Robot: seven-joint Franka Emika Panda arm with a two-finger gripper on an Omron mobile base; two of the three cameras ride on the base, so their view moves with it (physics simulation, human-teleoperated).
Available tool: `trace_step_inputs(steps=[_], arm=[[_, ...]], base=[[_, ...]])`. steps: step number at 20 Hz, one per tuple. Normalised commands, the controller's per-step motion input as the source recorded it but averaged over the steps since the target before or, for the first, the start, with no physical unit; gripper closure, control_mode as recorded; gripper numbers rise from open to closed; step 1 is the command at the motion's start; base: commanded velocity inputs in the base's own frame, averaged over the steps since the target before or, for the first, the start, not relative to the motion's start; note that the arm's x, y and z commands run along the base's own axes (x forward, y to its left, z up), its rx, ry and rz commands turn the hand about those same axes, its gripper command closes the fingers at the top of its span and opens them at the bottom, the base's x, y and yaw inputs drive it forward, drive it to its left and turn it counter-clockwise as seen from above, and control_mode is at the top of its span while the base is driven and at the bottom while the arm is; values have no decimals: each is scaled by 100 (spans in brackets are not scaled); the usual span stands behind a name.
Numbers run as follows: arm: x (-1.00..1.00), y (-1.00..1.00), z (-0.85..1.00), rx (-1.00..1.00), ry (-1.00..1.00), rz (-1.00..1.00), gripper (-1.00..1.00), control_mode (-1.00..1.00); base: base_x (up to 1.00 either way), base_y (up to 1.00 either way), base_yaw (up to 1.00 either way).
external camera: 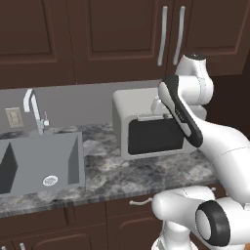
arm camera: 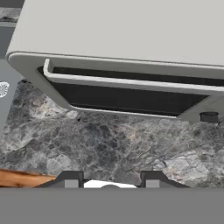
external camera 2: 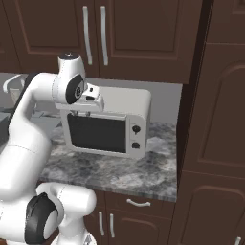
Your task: Move the bowls from the cabinet to the plates on the dining table.
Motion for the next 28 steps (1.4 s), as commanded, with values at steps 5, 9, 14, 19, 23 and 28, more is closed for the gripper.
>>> trace_step_inputs(steps=[5,9,14,19,23,28], arm=[[-3,0,5,0,-2,0,-100,-100],[0,0,32,0,-3,0,-100,-100],[-1,0,38,-3,-7,0,-100,-100],[-8,0,40,-4,-11,0,-100,-100],[-10,0,41,-3,-12,0,-100,-100],[-12,-6,46,0,-11,-2,-100,-100]], base=[[0,0,0],[0,0,0],[0,0,0],[0,0,0],[0,0,0],[0,0,0]])
